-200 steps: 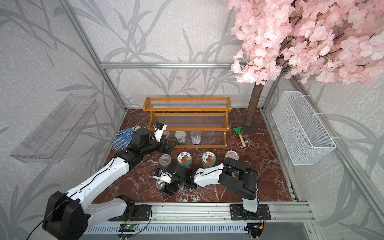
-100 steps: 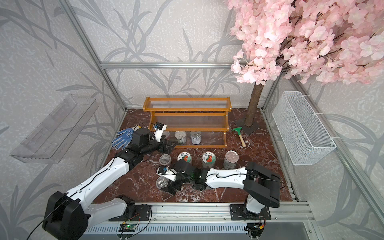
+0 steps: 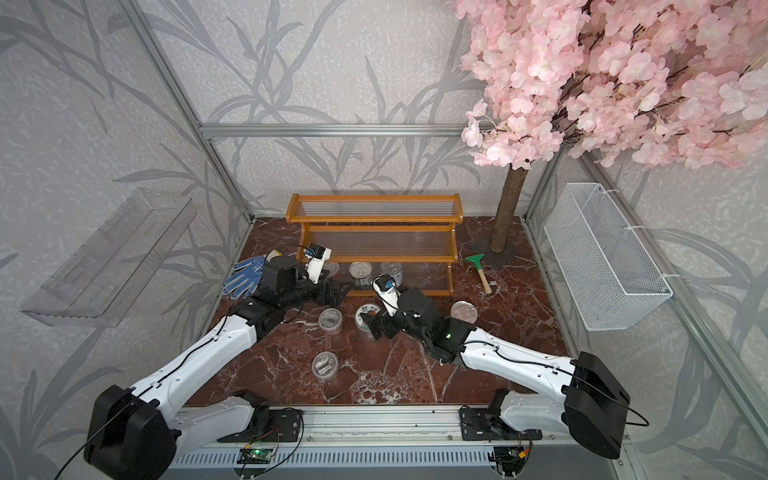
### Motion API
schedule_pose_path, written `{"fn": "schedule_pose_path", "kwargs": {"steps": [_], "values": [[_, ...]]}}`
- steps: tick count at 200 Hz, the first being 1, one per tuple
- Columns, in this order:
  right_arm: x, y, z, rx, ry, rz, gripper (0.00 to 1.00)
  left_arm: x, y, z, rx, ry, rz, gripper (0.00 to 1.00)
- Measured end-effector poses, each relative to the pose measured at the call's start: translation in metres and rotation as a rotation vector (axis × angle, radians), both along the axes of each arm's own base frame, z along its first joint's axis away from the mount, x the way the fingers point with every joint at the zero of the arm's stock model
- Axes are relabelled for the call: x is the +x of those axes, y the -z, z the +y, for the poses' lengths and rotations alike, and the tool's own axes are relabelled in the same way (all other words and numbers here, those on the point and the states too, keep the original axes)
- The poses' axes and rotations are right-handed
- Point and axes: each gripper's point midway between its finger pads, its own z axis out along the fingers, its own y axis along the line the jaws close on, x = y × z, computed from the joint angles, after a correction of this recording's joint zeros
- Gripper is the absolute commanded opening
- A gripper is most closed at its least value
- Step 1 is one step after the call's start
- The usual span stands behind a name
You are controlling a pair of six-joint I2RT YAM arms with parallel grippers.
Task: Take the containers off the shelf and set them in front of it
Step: 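Pick up a container from the shelf.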
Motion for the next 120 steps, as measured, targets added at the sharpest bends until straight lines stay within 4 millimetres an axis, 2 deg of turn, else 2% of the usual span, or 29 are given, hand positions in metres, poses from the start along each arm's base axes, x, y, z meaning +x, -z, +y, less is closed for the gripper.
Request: {"fn": "schedule_pose_path", "kwargs": {"steps": [48,89,120], "values": [[0.060,0.007,-0.049,-0.054,0.247,0.035,0.99,-0.005,-0.010,-0.001,-0.018,0.016,-0.019,1.00],[0.088,0.041,-0.052,-0.113,0.308,0.092,0.99,-0.014,-0.014,-0.002,-0.036,0.035,-0.028,1.00],[0.108,0.065,-0.048,-0.149,0.330,0.128,0.99,-0.019,-0.013,-0.001,-0.044,0.040,-0.021,1.00]]}}
